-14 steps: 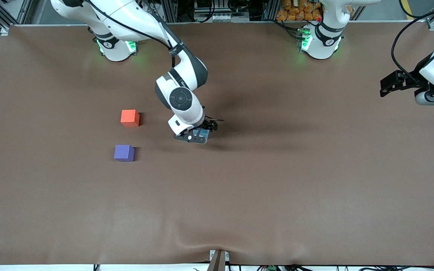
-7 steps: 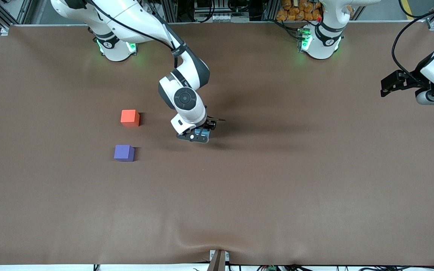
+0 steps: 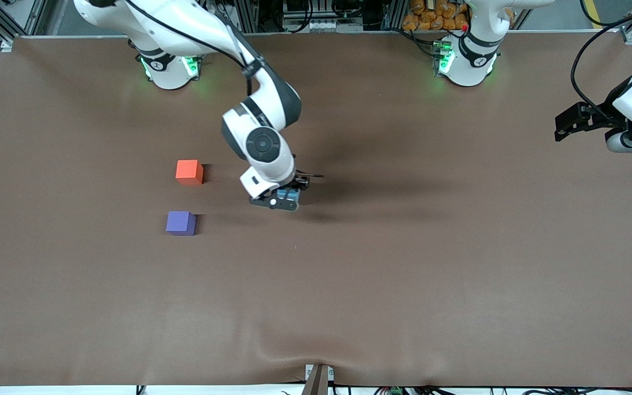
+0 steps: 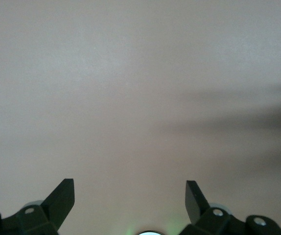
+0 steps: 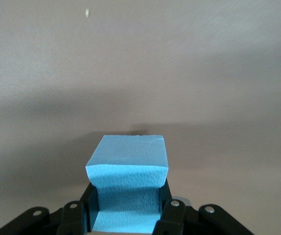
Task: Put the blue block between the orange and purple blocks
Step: 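Carry the blue block with the right gripper between orange and purple blocks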
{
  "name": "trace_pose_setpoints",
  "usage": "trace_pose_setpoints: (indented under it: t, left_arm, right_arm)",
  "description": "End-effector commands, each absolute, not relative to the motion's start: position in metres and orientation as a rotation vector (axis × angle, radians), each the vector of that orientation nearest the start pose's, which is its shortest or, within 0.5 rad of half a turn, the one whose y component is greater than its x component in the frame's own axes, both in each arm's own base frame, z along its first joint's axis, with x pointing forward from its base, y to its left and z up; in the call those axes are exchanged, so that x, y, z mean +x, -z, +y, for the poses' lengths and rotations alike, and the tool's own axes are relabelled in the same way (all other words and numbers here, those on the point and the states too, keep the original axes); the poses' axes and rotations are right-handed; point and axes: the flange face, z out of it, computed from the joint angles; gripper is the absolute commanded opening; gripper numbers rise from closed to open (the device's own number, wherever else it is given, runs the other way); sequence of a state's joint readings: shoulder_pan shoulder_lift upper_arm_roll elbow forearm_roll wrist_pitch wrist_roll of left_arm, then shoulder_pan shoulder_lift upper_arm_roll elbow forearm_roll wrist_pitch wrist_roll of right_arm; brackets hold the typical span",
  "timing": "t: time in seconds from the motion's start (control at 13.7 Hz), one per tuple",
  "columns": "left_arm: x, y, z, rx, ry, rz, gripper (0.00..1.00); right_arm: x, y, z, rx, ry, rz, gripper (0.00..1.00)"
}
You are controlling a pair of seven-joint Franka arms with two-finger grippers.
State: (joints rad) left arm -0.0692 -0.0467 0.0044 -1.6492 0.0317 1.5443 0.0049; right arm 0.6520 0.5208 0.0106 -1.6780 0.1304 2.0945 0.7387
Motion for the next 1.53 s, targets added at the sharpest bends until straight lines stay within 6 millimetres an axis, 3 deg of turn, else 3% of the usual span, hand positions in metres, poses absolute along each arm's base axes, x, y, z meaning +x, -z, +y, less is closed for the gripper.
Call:
trace_pose_setpoints:
  t: [0.0, 0.22, 0.36, 0.58, 0.73, 1.09, 1.31, 1.46]
  left_arm:
    - [0.538, -0.616, -0.028, -3.085, -0.083, 0.115, 1.0]
    - [0.537, -0.615, -0.03, -3.084, -0.085, 0.118, 1.0]
    - [0.537, -0.615, -0.03, -3.084, -0.085, 0.122, 1.0]
    - [0.537, -0.616, -0.031, -3.084, -0.083, 0.134, 1.0]
    - [0.537, -0.617, -0.031, -3.084, -0.081, 0.136, 1.0]
    - [0.538, -0.625, -0.031, -3.091, -0.053, 0.134, 1.0]
    - [0.545, -0.609, -0.033, -3.083, -0.099, 0.125, 1.0]
    - [0.545, -0.612, -0.037, -3.089, -0.09, 0.142, 1.0]
  right_arm:
    - [0.542, -0.365, 0.345, -3.096, -0.254, 0.179, 0.0]
    - [0.568, -0.373, 0.277, -3.091, -0.298, 0.096, 0.0]
    - [0.568, -0.38, 0.25, -3.091, -0.307, 0.148, 0.0]
    - [0.564, -0.365, 0.195, -3.109, -0.336, 0.157, 0.0]
    - [0.563, -0.352, 0.17, -3.102, -0.326, 0.166, 0.0]
    - [0.536, -0.315, 0.116, -3.088, -0.255, 0.056, 0.0]
    - [0.532, -0.303, 0.112, -3.089, -0.251, 0.033, 0.0]
    - [0.528, -0.291, 0.099, -3.083, -0.214, -0.041, 0.0]
